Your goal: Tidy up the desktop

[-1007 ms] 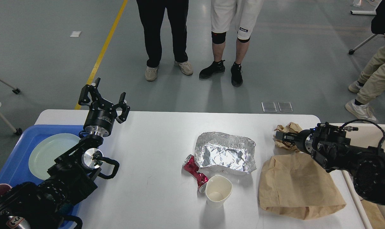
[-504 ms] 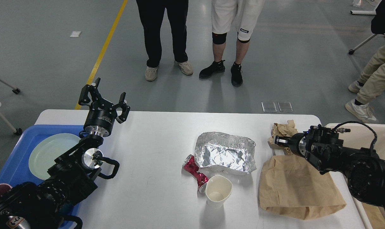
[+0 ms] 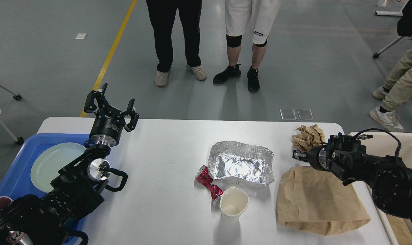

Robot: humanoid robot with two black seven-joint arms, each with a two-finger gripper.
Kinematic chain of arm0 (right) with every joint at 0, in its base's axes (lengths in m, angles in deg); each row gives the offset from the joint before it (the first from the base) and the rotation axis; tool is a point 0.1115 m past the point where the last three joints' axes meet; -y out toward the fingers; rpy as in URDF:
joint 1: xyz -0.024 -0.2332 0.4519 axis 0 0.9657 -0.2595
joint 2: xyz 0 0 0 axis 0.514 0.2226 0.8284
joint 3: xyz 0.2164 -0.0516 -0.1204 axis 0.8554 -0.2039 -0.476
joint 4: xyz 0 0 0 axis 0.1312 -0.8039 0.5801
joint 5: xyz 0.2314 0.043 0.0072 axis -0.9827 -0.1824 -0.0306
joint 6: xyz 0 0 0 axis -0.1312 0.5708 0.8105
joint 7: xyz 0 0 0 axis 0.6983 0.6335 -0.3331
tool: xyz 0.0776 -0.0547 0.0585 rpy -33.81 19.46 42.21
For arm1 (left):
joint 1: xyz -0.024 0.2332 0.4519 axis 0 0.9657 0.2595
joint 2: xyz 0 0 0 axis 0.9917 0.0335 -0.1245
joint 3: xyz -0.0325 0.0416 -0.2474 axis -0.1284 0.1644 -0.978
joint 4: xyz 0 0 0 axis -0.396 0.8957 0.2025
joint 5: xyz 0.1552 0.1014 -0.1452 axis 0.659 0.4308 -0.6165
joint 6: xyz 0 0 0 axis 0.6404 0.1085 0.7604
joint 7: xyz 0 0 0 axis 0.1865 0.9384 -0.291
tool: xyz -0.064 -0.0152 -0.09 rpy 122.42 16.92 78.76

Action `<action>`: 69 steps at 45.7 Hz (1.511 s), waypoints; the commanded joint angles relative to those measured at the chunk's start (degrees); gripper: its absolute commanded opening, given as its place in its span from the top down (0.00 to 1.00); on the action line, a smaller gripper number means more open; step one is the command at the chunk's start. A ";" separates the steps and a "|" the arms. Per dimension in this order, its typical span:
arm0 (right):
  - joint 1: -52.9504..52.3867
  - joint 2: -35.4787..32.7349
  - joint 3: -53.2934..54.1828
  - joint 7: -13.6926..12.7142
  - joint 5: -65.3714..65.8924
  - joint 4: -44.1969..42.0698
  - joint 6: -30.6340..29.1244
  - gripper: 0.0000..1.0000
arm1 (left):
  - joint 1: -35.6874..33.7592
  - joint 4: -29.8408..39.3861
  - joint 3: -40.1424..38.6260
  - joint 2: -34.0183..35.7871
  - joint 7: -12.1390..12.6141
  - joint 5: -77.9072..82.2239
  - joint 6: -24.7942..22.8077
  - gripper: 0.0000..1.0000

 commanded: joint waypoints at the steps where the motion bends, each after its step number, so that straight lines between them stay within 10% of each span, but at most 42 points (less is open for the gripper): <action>1: -0.84 -0.25 -0.08 0.00 -0.03 -0.05 -0.02 1.00 | 0.00 0.04 0.00 0.00 -0.03 0.00 0.00 0.03; 6: -1.28 -0.43 -0.34 0.00 -0.02 -0.05 0.07 0.96 | 0.00 -0.05 0.00 0.00 0.06 0.00 0.00 0.03; 11: -2.86 -0.96 -0.52 0.09 -0.03 0.13 0.34 0.04 | 0.00 0.04 0.00 0.00 -0.03 0.00 0.00 0.03; 12: -3.21 -0.96 -0.52 0.09 -0.11 0.30 0.07 0.00 | 0.00 -0.05 0.00 0.00 -0.03 0.00 0.00 0.03; 44: -43.36 -10.45 -8.86 0.00 2.35 17.80 -40.79 0.00 | 0.00 0.04 0.00 -0.09 -0.03 0.00 0.00 0.03; 69: -65.79 0.09 -10.98 -0.09 9.73 20.17 -41.48 0.00 | 0.00 -0.05 0.00 0.00 -0.03 0.00 0.00 0.03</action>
